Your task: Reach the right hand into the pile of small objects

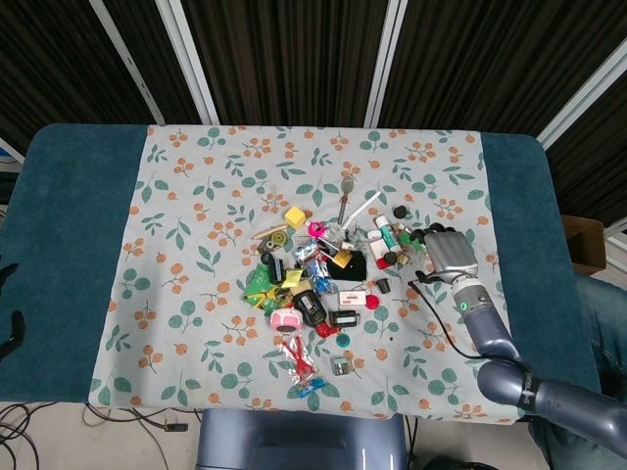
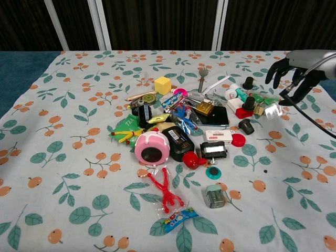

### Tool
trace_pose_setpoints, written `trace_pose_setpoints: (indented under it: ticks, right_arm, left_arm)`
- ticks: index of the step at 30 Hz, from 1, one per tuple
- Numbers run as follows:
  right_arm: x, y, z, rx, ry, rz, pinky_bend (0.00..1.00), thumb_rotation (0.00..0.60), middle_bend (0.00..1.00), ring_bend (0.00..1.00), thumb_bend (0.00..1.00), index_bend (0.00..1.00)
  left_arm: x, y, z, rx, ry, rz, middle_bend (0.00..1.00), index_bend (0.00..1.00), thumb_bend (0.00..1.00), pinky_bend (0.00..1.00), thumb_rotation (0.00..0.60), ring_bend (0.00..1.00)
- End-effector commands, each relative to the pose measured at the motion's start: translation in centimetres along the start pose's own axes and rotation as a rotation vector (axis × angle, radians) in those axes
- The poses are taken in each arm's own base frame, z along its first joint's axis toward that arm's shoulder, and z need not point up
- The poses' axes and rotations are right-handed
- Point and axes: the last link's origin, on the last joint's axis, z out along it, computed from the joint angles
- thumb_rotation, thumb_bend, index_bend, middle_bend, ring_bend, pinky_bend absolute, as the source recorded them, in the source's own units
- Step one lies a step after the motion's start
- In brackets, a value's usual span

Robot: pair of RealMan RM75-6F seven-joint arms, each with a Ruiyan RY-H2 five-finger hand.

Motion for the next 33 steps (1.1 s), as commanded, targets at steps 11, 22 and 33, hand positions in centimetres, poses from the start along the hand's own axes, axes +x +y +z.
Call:
trace_pose_setpoints:
  ticks: [11,22,33]
  right_arm:
    - [-1.2,-3.3,1.8,0.030,-0.007,-0.033,0.25,0.600,0.39,0.18,0.32,0.36]
    - [-1.8,-5.0,2.6,0.046,-0.006,-0.073,0.25,0.600,0.42,0.18,0.33,0.39]
    - [-1.8,-5.1,3.5,0.030,-0.007,-0.096,0.25,0.600,0.44,0.20,0.33,0.43]
  left_arm:
    - [0.1,-0.1,0.1,0.002,-0.002,-0.004,0.00,0.11,0.59,0.09,0.600,0.09]
    - [0.2,-0.1,0.2,0.005,-0.001,-0.009,0.00,0.10,0.59,0.09,0.600,0.09]
    - [0.2,-0.2,0.1,0.008,-0.004,-0.009,0.00,0.10,0.59,0.09,0.600,0.09]
